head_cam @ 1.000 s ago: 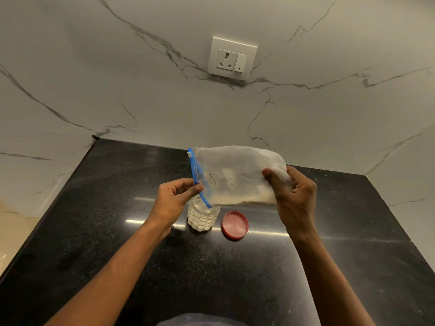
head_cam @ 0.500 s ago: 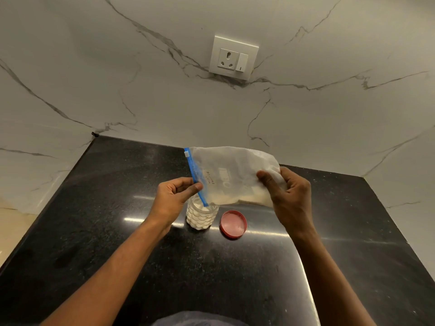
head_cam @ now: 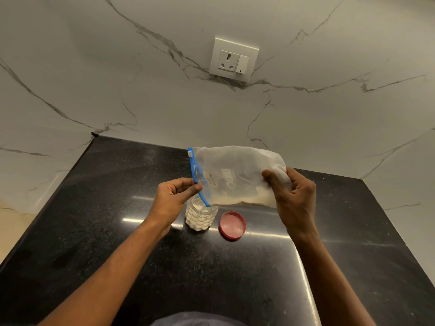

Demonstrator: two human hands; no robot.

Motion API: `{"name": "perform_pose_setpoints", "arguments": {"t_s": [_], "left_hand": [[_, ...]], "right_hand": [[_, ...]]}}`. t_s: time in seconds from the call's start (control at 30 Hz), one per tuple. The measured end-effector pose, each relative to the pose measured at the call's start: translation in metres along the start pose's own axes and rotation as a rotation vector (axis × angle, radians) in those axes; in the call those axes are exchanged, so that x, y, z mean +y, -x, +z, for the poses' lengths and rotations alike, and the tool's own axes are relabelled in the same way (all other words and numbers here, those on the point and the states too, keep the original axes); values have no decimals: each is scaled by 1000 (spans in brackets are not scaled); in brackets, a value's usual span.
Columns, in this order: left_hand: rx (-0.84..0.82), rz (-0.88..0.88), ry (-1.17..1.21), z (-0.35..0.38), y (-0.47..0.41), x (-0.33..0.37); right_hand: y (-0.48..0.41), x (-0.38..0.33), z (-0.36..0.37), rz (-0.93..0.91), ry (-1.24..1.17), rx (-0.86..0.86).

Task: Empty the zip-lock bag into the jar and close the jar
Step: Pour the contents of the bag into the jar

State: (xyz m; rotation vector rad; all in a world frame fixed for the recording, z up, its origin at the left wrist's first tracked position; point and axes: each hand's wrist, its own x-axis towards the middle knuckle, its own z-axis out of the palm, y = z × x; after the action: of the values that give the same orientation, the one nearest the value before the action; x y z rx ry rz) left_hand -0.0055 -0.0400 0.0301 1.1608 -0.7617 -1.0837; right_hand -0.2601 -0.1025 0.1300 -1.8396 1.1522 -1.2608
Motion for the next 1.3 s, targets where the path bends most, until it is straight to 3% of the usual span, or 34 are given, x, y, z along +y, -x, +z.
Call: {"name": "perform_pose_setpoints", "arguments": {"t_s": [1.3], "left_hand": [[-12, -2, 38, 2, 5, 3]], "right_hand": [[-9, -6, -10, -3, 23, -133]]}}
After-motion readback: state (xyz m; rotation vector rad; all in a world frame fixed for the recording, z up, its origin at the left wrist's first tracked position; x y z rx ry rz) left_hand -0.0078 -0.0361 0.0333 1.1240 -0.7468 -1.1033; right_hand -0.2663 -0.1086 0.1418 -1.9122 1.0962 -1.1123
